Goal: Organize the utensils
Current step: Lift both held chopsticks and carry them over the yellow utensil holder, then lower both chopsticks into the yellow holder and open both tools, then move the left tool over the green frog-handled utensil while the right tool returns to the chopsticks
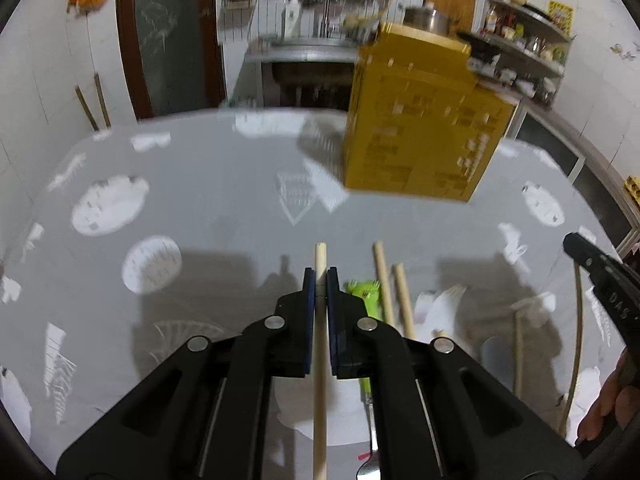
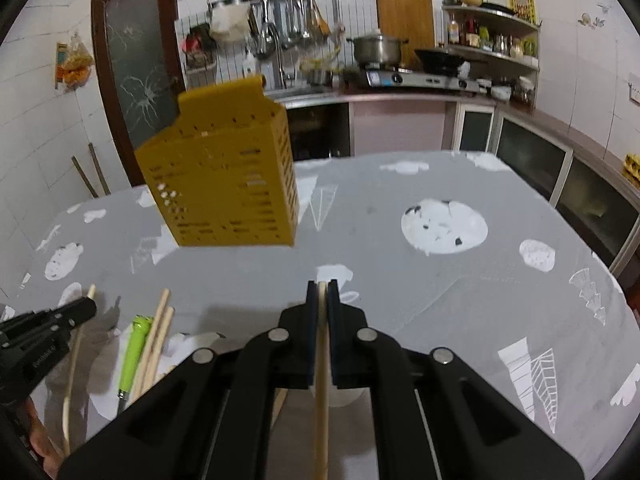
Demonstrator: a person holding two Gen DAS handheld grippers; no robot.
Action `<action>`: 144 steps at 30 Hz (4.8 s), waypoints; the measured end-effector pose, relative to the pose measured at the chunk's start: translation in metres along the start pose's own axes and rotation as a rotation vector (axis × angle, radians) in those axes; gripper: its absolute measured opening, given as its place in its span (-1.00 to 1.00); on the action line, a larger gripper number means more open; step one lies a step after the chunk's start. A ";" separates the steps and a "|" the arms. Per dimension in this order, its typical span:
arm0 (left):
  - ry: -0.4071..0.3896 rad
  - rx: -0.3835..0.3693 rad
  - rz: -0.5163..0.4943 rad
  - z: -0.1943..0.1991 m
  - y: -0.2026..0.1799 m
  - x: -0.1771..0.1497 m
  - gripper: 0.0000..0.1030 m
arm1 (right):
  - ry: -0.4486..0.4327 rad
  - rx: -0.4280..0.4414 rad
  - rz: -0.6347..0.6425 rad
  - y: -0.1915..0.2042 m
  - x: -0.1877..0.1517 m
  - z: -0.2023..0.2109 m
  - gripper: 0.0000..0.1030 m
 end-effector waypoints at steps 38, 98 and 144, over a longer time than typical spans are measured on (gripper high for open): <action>-0.374 -0.047 -0.014 0.128 0.009 0.006 -0.92 | -0.340 0.045 0.026 0.002 0.016 0.106 -0.90; -0.578 0.030 -0.013 0.049 -0.012 0.227 0.42 | -0.435 0.034 -0.011 0.022 0.204 -0.002 0.36; -0.024 0.019 0.072 -0.017 0.016 0.008 0.90 | 0.243 0.040 -0.051 0.008 -0.055 -0.051 -0.53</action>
Point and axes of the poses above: each gripper's, at about its wrist camera, not at the fingertips, and z roughly against the way its jaws point, y to its left, x to its top, the point moved 4 cm from there along -z, roughly the way its jaws point, and after that the axes turned 11 degrees about y, right-handed, at the moved point
